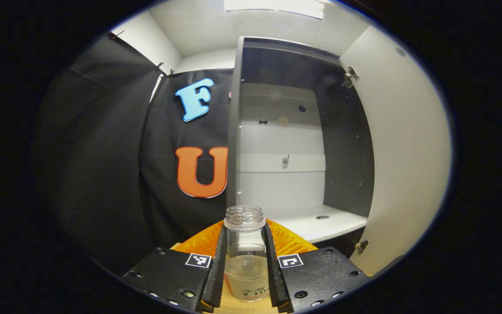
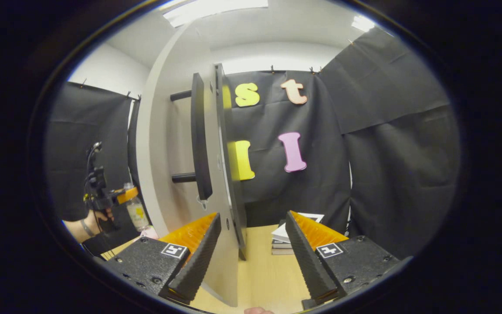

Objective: Open the cabinet door with the right hand, grasp the bottle in the cabinet with the left hand and place it on the coaster, then close the cabinet door with the right hand.

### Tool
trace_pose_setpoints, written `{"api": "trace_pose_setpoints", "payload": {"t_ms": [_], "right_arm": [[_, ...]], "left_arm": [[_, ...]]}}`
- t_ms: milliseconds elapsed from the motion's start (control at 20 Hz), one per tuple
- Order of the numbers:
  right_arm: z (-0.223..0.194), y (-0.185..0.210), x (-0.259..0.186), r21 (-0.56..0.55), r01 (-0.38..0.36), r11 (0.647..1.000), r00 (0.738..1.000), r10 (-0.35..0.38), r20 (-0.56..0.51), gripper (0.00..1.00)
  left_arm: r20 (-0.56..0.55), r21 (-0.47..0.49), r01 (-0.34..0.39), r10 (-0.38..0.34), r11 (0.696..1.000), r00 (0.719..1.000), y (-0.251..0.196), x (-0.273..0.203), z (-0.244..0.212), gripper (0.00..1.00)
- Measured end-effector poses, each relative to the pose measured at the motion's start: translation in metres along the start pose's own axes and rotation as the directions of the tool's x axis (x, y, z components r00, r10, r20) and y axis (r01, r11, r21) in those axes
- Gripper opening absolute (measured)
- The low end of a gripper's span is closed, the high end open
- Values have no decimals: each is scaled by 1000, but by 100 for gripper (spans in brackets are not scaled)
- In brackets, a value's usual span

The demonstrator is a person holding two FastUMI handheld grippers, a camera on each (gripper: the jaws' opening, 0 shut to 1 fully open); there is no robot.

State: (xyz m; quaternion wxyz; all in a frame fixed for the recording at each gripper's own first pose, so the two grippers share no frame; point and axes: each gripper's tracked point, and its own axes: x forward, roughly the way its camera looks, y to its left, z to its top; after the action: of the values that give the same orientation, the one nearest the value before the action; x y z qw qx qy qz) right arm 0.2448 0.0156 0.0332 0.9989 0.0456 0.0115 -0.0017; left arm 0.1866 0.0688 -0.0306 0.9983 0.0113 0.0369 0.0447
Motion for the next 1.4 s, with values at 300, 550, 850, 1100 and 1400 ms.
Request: {"api": "trace_pose_setpoints", "payload": {"t_ms": [300, 550, 850, 1100, 1400], "right_arm": [[6, 0, 1, -33, 11, 999, 1000, -11, -1, 93], [9, -2, 0, -37, 53, 998, 999, -53, 2, 93], [9, -2, -2, -77, 83, 994, 996, -85, -16, 93], [10, -4, -4, -89, 107, 990, 994, -109, -20, 92], [11, -4, -5, -101, 114, 988, 993, -117, -21, 92]], "left_arm": [[-56, 26, -77, 78, 997, 995, 20, -59, -96, 41], [-33, 130, -152, 157, 980, 987, 33, -92, -140, 41], [25, 166, -181, 180, 969, 983, 31, -118, -172, 41], [6, 164, -216, 218, 963, 976, 46, -118, -192, 41], [2, 98, -224, 225, 970, 974, 49, -122, -200, 41]]}}
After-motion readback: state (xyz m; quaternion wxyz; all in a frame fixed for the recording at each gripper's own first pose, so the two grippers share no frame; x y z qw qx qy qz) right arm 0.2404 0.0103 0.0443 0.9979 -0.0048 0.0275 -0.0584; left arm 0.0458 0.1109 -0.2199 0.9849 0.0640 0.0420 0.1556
